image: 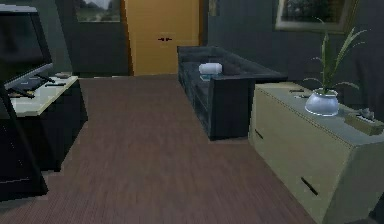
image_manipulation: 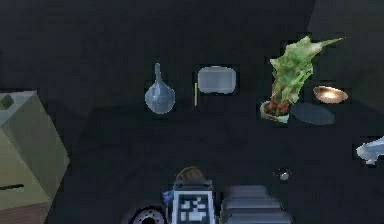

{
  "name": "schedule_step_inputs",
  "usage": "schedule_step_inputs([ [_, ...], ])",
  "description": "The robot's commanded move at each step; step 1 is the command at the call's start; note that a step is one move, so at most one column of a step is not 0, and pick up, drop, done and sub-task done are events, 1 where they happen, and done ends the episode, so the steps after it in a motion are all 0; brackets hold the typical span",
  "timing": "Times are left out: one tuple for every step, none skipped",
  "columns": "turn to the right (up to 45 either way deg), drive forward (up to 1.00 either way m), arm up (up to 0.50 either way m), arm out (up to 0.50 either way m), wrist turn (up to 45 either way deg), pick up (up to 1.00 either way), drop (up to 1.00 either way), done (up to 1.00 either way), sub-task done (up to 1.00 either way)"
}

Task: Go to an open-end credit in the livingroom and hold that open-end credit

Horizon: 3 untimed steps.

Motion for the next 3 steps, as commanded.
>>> schedule_step_inputs([
  [0.0,0.00,0.00,0.14,0.0,0.00,0.00,0.00,0.00],
  [0.0,0.00,0.00,0.00,45.0,0.00,0.00,0.00,0.00],
  [0.0,0.00,0.00,0.00,45.0,0.00,0.00,0.00,0.00],
])
